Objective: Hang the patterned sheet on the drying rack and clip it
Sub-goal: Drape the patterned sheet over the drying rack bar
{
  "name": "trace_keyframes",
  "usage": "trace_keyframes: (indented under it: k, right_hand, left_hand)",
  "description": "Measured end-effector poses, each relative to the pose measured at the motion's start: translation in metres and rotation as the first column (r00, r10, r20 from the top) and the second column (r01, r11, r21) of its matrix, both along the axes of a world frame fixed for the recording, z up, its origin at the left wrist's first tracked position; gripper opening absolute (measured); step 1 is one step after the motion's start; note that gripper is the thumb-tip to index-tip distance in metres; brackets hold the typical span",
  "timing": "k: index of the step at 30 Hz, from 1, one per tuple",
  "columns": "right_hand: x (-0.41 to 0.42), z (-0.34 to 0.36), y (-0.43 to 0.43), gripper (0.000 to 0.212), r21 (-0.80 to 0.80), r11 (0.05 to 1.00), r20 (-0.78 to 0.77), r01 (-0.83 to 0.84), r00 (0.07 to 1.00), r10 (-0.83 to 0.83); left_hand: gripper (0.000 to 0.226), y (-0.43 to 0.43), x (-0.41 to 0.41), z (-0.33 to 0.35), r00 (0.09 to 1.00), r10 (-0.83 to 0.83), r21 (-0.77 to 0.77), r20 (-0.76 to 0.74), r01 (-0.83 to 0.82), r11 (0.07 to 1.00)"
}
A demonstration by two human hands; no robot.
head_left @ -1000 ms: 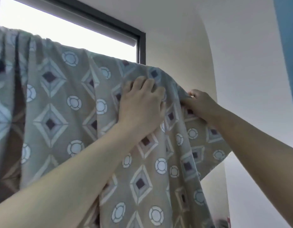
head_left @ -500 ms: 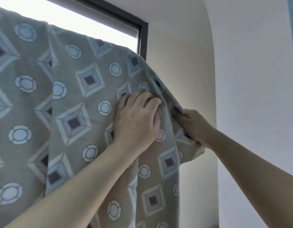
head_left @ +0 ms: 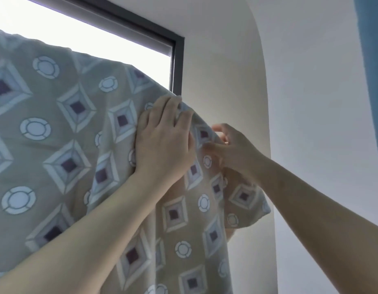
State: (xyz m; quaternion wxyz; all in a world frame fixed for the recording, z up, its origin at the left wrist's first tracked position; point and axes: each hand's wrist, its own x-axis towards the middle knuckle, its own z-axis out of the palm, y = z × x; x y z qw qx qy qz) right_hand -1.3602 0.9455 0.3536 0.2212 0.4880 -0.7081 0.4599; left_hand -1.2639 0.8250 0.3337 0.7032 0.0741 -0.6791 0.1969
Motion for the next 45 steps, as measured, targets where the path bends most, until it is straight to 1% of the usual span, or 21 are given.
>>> trace_keyframes:
  k: [2,4,5,8,12,14,16,19,20,21,22,23,24,28,30,31,34,35,38,41,45]
  right_hand:
    - [0.010,0.007,-0.010,0.025,-0.016,1.000,-0.060,-0.026,0.998,0.025]
    - [0.015,0.011,-0.019,0.008,-0.067,0.996,-0.101,-0.056,0.994,0.049]
    - [0.016,0.011,-0.024,0.004,-0.093,0.993,-0.109,-0.072,0.992,0.062]
    - [0.010,0.010,-0.033,0.016,-0.145,0.988,-0.121,-0.051,0.992,0.034]
    - [0.002,0.004,-0.029,0.023,-0.165,0.986,-0.103,0.023,0.994,-0.040]
    - [0.003,0.001,-0.026,0.017,-0.107,0.994,-0.060,0.013,0.998,-0.020]
    - [0.007,-0.007,-0.022,0.008,-0.038,0.999,0.013,-0.028,1.000,0.028]
    - [0.010,-0.023,-0.017,0.007,0.066,0.994,0.142,-0.084,0.987,0.074]
    - [0.009,-0.029,-0.015,0.006,0.108,0.991,0.178,-0.080,0.982,0.060]
    - [0.006,-0.035,-0.014,0.007,0.162,0.986,0.188,-0.040,0.982,0.009]
    - [0.003,-0.041,-0.013,0.010,0.224,0.974,0.173,0.039,0.982,-0.079]
    - [-0.002,-0.046,-0.012,0.015,0.275,0.953,0.148,0.127,0.974,-0.173]
    - [-0.007,-0.050,-0.011,0.020,0.286,0.938,0.140,0.194,0.960,-0.241]
    - [-0.015,-0.063,-0.001,0.025,0.113,0.953,0.204,0.281,0.932,-0.299]
    - [-0.014,-0.069,0.002,0.023,0.058,0.957,0.219,0.285,0.931,-0.291]
    - [-0.012,-0.072,0.002,0.022,0.041,0.959,0.223,0.281,0.933,-0.282]
    - [-0.007,-0.081,0.001,0.023,0.015,0.962,0.227,0.272,0.936,-0.268]
    - [-0.005,-0.084,-0.001,0.024,0.008,0.961,0.227,0.276,0.936,-0.271]
    - [0.001,-0.092,-0.008,0.033,-0.005,0.964,0.267,0.265,0.930,-0.255]
    - [0.005,-0.101,-0.018,0.029,-0.012,0.968,0.294,0.250,0.926,-0.236]
    - [0.012,-0.108,-0.022,0.030,-0.039,0.970,0.300,0.241,0.929,-0.218]
  left_hand:
    - [0.038,-0.002,0.004,0.008,0.998,0.055,0.005,0.040,-0.055,0.998]
    - [0.046,-0.004,0.005,0.012,0.985,0.128,-0.015,0.119,-0.127,0.992]
    - [0.048,-0.005,0.005,0.012,0.976,0.161,-0.035,0.148,-0.157,0.987]
    - [0.041,-0.008,-0.005,0.000,0.953,0.219,-0.141,0.211,-0.192,0.971]
    - [0.028,-0.023,-0.020,-0.030,0.953,0.217,-0.311,0.213,-0.145,0.939]
    - [0.025,-0.030,-0.021,-0.040,0.956,0.198,-0.351,0.215,-0.113,0.929]
    - [0.029,-0.036,-0.019,-0.047,0.959,0.154,-0.365,0.237,-0.059,0.929]
    - [0.029,-0.044,-0.015,-0.059,0.959,0.089,-0.394,0.268,0.025,0.919]
    - [0.027,-0.047,-0.013,-0.065,0.957,0.081,-0.405,0.279,0.040,0.914]
    - [0.025,-0.048,-0.012,-0.070,0.953,0.079,-0.413,0.291,0.051,0.909]
    - [0.023,-0.050,-0.012,-0.075,0.950,0.081,-0.419,0.302,0.056,0.906]
    - [0.021,-0.050,-0.011,-0.078,0.945,0.087,-0.420,0.314,0.056,0.906]
    - [0.021,-0.050,-0.011,-0.081,0.939,0.094,-0.417,0.331,0.056,0.907]
    - [0.027,-0.049,-0.006,-0.090,0.912,0.069,-0.418,0.405,0.117,0.901]
    - [0.020,-0.049,0.001,-0.099,0.918,0.000,-0.401,0.396,0.172,0.900]
    - [0.016,-0.049,0.005,-0.104,0.932,-0.043,-0.372,0.359,0.186,0.909]
    - [0.011,-0.050,0.017,-0.116,0.966,-0.109,-0.227,0.235,0.164,0.960]
    - [0.013,-0.050,0.018,-0.119,0.967,-0.103,-0.199,0.234,0.151,0.968]
    - [0.016,-0.056,0.018,-0.132,0.952,-0.088,-0.202,0.292,0.151,0.968]
    - [0.012,-0.057,0.022,-0.139,0.940,-0.107,-0.180,0.325,0.173,0.968]
    - [0.010,-0.053,0.024,-0.155,0.914,-0.092,-0.231,0.396,0.196,0.953]
